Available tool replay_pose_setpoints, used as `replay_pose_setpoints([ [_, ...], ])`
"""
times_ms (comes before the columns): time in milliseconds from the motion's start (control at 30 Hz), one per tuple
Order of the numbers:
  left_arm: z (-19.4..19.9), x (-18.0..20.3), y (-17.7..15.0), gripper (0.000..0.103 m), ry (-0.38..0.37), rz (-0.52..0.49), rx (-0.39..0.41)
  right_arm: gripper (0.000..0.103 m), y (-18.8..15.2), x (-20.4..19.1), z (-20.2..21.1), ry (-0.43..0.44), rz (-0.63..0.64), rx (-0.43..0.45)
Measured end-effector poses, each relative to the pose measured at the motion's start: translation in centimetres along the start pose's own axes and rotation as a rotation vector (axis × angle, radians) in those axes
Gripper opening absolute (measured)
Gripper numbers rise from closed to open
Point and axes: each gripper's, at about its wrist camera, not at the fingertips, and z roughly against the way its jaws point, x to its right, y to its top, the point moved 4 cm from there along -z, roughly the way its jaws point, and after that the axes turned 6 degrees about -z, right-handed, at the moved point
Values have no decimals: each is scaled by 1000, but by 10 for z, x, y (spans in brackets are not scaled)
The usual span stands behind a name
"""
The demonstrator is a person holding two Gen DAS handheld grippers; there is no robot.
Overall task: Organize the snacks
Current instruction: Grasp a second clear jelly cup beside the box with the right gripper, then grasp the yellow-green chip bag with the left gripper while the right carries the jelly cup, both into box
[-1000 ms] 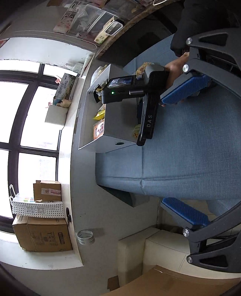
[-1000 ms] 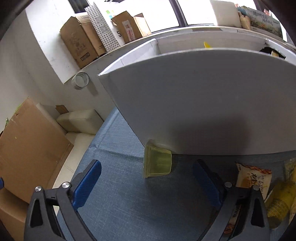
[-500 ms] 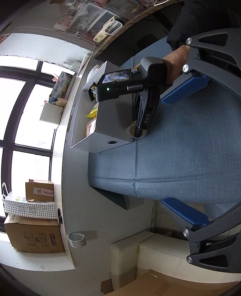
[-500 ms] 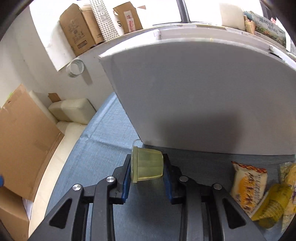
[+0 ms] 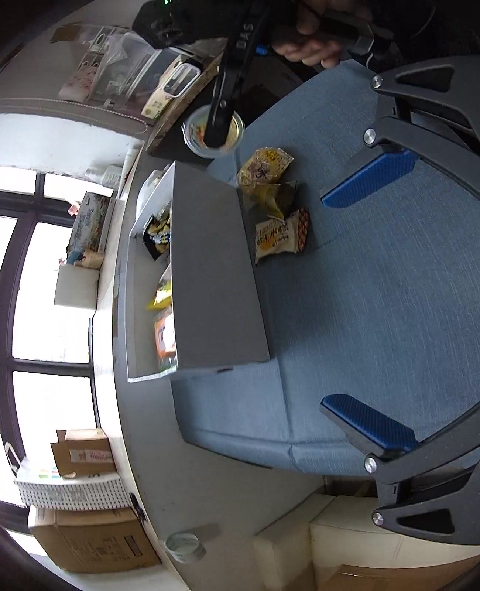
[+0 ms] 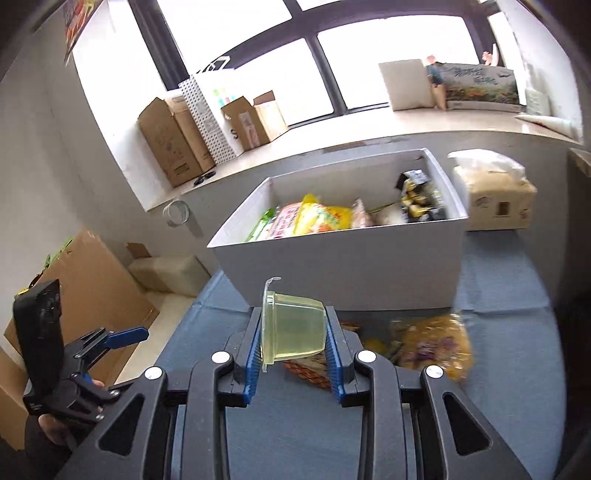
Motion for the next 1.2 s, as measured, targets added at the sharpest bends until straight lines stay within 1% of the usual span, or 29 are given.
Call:
replay_pose_setpoints([
  [67,-18,20,11,103,-27,-54,-11,33,-1,19,26,-37,-19,21],
  [167,-48,49,25,103,-47,-135,-45,33,-8,45,56,-78,-61,52],
  [233,-67,63,34,103,-61,-168,-66,33,-10,59,73,-100,-76,66],
  [300,-85,75,42,103,-91,-199,-84,33,-16,70,84,-117,-93,71],
  [400,-113,91,52,103,-82,-270,-122,33,-25,83,98,-124,-125,80],
  [467,-131,101,53,102,-102,-311,-156,33,-29,91,104,-127,-145,80],
  [500,-139,104,53,96,-107,-331,-173,33,-31,93,106,-129,-153,80],
  [533,-145,107,52,84,-109,-347,-188,33,-32,96,106,-135,-158,80],
  [567,-150,110,51,81,-106,-364,-200,33,-33,98,107,-138,-162,81],
  [600,-151,113,52,81,-87,-392,-184,33,-34,99,107,-135,-168,80],
  [667,-153,118,53,74,-70,-428,-176,33,-35,102,107,-138,-175,77],
  [700,-152,120,53,67,-64,-436,-170,33,-36,104,106,-139,-182,78],
  [733,-150,122,54,56,-65,-443,-159,33,-36,105,106,-136,-191,77],
  [767,-149,124,53,43,-90,-441,-161,33,-37,105,105,-133,-192,75],
  [800,-150,124,52,42,-100,-431,-173,33,-37,104,104,-133,-188,72],
  [900,-145,122,50,41,-87,-428,-158,33,-39,103,102,-127,-183,64],
  [933,-140,119,50,41,-89,-408,-150,33,-40,101,101,-126,-183,61],
  [967,-134,116,50,41,-108,-382,-139,33,-41,100,100,-125,-181,56],
  [1067,-98,102,49,41,-120,-309,-66,33,-42,93,93,-110,-167,39],
  [1133,-70,89,49,41,-106,-245,-6,33,-41,85,85,-97,-147,26],
  [1200,-41,72,54,41,-87,-160,52,33,-34,74,74,-81,-109,17],
])
